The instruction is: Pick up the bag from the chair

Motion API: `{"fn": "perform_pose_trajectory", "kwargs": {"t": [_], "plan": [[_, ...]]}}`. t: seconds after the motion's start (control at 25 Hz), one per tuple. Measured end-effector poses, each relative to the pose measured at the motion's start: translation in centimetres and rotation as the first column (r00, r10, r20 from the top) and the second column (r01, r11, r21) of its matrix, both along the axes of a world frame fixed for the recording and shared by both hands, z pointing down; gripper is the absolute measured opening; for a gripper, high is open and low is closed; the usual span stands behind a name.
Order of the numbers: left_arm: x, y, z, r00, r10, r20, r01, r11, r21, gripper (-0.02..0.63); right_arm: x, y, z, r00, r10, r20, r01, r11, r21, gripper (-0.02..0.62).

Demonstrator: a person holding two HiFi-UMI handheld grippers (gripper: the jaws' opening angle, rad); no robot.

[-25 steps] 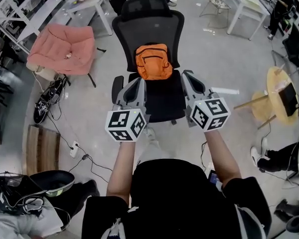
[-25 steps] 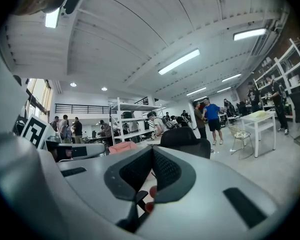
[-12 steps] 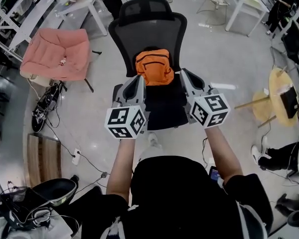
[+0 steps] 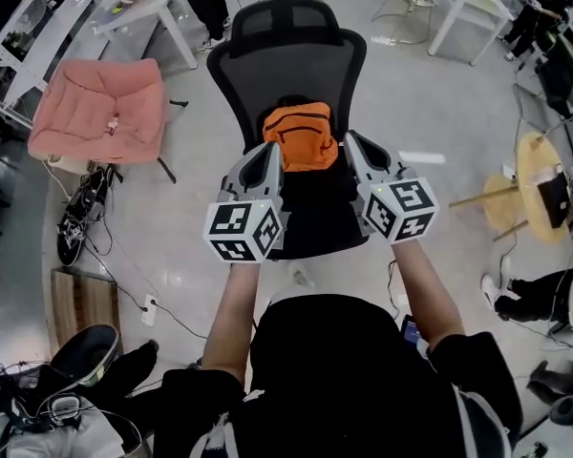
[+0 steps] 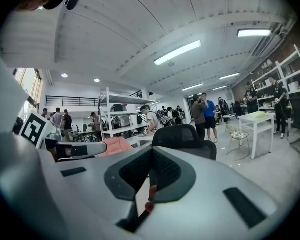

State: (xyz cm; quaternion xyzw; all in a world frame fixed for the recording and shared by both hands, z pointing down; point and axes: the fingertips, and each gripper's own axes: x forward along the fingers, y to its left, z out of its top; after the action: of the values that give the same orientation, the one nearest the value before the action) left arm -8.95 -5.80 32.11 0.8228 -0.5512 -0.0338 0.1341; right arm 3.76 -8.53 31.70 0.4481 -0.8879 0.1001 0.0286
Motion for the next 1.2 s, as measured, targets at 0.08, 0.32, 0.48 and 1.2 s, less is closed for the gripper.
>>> {"fn": "perform_pose_trajectory", "kwargs": {"t": [0.08,0.32,0.48,1.2], "plan": [[-0.8,-0.9,0.3,1.000,0.007,0.000,-0.007,1.000,-0.006,0.011,-0.6,-0.9,0.1,1.000,0.010,-0.001,-0.010,1.000,-0.001,0.000],[-3.5,-3.0,1.4,1.000,0.021,-0.006,-0.021,0.999,-0.027,0.011,-2.9,-3.1,1.0,1.000,0.030,0.000,-0.030,0.999,-0.015,0.000],[-4.5,-3.8,2.2,0.999,0.032,-0.011,-0.032,0.999,-0.037,0.011,-3.9,-3.7,1.5,0.999,0.042,-0.001,-0.042,0.999,-0.018,0.000],[-3.8,-7.0,6.3,0.999,0.032,-0.042,-0.036,0.992,-0.123,0.011,-3.2,-7.4,5.0,0.999,0.045,-0.015,-0.047,0.995,-0.084,0.000]]}}
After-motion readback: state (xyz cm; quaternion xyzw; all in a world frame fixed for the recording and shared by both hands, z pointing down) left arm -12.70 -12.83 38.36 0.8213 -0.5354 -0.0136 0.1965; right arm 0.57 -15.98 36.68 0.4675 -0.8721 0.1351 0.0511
